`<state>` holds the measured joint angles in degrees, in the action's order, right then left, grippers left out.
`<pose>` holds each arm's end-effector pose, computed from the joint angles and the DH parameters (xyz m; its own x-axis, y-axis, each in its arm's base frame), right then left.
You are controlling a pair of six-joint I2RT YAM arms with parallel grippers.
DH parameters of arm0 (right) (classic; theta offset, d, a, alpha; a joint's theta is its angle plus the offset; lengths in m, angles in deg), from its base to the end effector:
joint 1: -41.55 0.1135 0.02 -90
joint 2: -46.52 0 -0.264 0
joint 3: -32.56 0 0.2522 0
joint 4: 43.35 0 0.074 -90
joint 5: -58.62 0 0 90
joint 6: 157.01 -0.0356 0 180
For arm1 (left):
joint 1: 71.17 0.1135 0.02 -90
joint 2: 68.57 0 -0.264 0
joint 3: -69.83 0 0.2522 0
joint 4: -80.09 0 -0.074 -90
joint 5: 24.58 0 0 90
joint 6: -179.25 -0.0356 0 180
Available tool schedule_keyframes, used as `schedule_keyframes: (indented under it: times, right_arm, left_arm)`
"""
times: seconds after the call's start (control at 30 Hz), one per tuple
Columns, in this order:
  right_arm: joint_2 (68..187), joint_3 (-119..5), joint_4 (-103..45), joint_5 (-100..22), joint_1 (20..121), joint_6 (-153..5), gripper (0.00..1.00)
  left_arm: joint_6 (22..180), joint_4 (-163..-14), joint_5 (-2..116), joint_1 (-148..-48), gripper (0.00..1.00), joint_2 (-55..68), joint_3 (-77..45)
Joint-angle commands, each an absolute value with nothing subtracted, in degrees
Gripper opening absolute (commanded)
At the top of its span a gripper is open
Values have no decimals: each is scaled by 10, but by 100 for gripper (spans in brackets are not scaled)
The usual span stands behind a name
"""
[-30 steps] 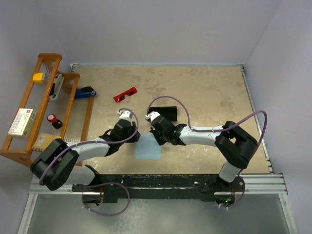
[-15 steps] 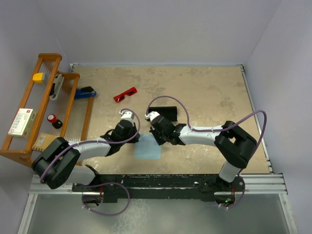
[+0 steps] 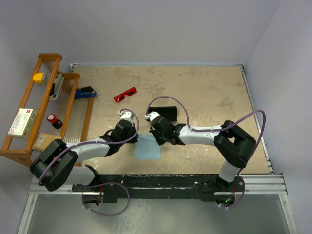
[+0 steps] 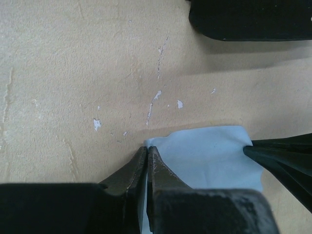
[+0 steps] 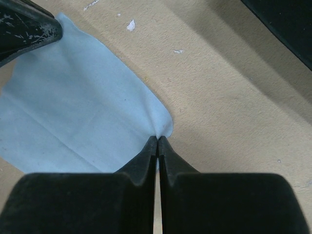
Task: Organize the sunglasses
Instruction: Fold the glasses cleaning cloth at the center of the board.
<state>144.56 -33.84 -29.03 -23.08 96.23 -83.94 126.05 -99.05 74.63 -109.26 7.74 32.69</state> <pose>0.2051 0.2806 0.1641 -0.6158 -0.3707 -0.6953 -0.5959 0.7964 0.1032 0.1897 -0.1415 0.1405 -0.7123 -0.1930 -0.6748 0.1071 0.9203 -0.3762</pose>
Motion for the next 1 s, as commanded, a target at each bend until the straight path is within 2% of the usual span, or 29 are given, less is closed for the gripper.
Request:
schedule_keyframes:
  times: [0.0, 0.97]
  right_arm:
    - [1424, -349, -290, -214, 960, -832, 4]
    - [1373, -306, -305, -210, 960, -828, 6]
  left_arm:
    - [1252, -986, 759, -1099, 0, 44, 303]
    - [1266, -969, 781, -1149, 0, -25, 341]
